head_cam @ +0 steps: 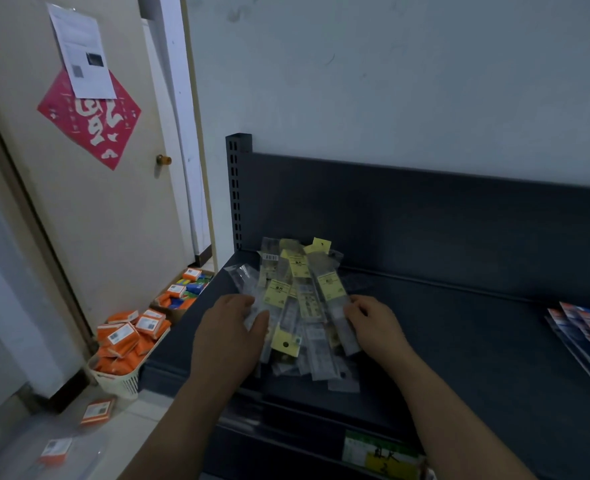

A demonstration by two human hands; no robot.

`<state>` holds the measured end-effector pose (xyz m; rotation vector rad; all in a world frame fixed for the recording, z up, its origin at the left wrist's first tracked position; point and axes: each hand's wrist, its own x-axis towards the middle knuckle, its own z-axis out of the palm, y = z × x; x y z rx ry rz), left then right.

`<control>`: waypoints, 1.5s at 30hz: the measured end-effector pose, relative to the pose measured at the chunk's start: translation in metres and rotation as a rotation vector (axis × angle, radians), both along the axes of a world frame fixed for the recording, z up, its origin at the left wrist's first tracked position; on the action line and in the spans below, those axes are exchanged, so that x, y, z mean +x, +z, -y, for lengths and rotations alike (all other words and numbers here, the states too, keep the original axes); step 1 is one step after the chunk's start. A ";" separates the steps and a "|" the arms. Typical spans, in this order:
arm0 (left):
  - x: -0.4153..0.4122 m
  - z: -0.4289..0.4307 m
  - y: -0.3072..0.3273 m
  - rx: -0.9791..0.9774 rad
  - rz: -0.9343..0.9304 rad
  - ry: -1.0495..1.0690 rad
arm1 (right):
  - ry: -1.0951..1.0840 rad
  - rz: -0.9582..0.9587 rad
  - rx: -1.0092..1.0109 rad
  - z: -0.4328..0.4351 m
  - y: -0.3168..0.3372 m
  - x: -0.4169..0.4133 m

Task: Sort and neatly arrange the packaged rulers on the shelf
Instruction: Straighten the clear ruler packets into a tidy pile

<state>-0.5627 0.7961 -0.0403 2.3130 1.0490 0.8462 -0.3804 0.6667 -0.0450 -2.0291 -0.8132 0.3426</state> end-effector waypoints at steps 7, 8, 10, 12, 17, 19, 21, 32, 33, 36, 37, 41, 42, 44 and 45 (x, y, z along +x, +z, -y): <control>0.024 0.018 0.022 0.222 -0.238 -0.018 | -0.174 -0.074 0.105 0.009 -0.007 0.015; 0.032 0.022 0.023 0.226 -0.330 -0.032 | -0.194 -0.059 0.102 0.009 -0.008 0.017; 0.051 0.028 0.025 0.169 -0.474 -0.063 | -0.162 -0.078 0.090 0.011 -0.007 0.019; 0.066 0.028 0.025 0.091 -0.566 -0.061 | -0.060 -0.061 0.071 0.013 -0.006 0.014; 0.061 0.012 0.019 -0.022 -0.504 -0.060 | 0.118 0.200 -0.106 0.011 -0.009 0.010; 0.049 0.003 0.021 -0.079 -0.420 -0.085 | 0.127 0.230 -0.077 0.010 -0.008 0.011; 0.036 -0.003 0.025 -0.146 -0.349 -0.091 | 0.131 0.237 -0.057 0.012 -0.004 0.010; 0.020 0.002 0.032 -0.187 -0.162 -0.018 | 0.132 0.211 -0.038 0.007 -0.003 0.010; 0.023 0.004 0.030 -0.183 -0.182 -0.014 | 0.138 0.187 -0.029 0.007 -0.003 0.010; 0.028 0.005 0.027 -0.217 -0.197 -0.016 | 0.140 0.133 -0.015 0.005 -0.004 0.011; 0.029 0.003 0.027 -0.233 -0.185 -0.014 | 0.126 0.115 -0.021 0.004 -0.002 0.010; 0.023 -0.008 0.027 -0.343 -0.103 -0.002 | 0.054 0.061 -0.077 -0.010 0.009 0.002; 0.021 -0.009 0.026 -0.370 -0.091 -0.009 | 0.031 0.032 -0.102 -0.015 0.012 -0.001; 0.019 -0.009 0.026 -0.390 -0.073 -0.029 | -0.002 -0.023 -0.144 -0.025 0.016 -0.005; 0.019 -0.008 0.026 -0.391 -0.060 -0.040 | -0.009 -0.035 -0.163 -0.030 0.018 -0.007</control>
